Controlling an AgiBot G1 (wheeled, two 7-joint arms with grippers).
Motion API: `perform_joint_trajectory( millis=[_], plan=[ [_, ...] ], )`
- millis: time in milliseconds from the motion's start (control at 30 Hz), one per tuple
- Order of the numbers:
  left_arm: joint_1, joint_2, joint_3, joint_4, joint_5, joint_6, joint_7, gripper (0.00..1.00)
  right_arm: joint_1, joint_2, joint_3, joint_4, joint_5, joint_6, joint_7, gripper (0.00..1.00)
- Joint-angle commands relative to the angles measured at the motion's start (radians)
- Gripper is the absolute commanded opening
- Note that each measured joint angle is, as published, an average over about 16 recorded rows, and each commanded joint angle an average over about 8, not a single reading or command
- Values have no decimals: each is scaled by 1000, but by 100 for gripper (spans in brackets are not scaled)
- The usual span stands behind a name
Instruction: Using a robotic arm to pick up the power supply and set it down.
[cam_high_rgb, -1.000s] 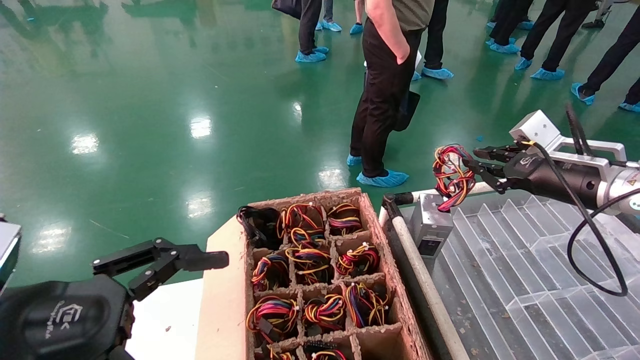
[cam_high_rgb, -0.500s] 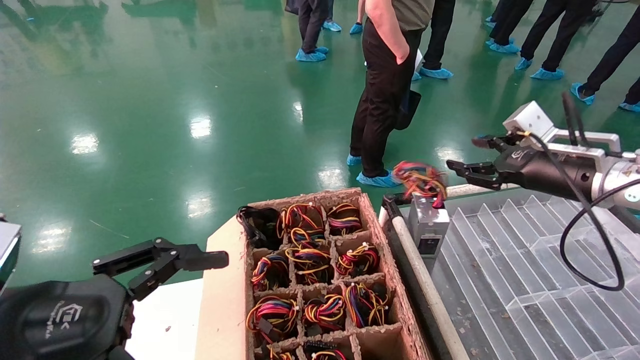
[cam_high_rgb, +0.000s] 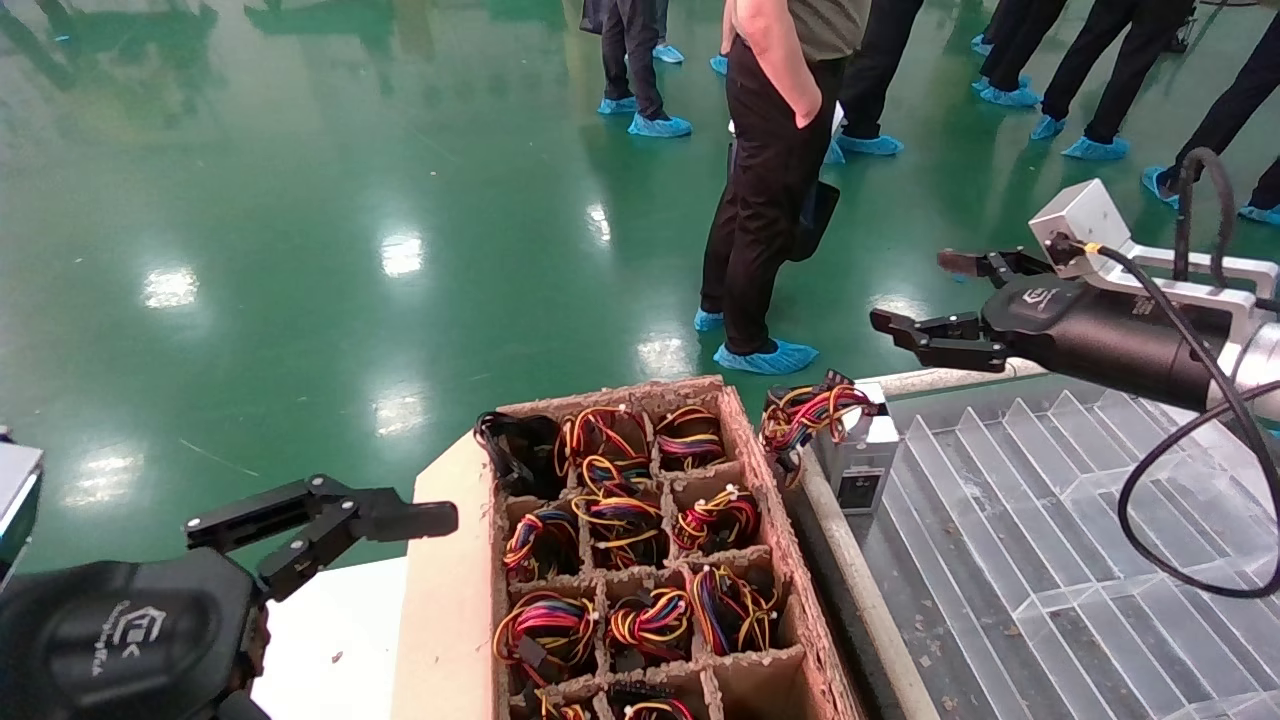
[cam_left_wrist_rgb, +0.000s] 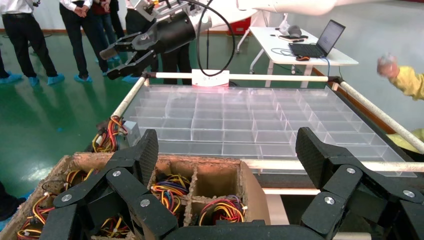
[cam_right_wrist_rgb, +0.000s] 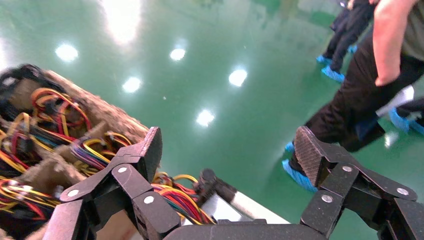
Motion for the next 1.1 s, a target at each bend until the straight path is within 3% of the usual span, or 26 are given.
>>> perform_joint_trajectory(
  millis=[33, 1100],
  plan=[
    [0, 0, 0, 0, 0, 0, 0, 100, -25, 11, 6, 42, 20, -13, 17, 100],
    [0, 0, 0, 0, 0, 0, 0, 100, -426, 194, 103, 724, 345, -218, 287, 100]
  ],
)
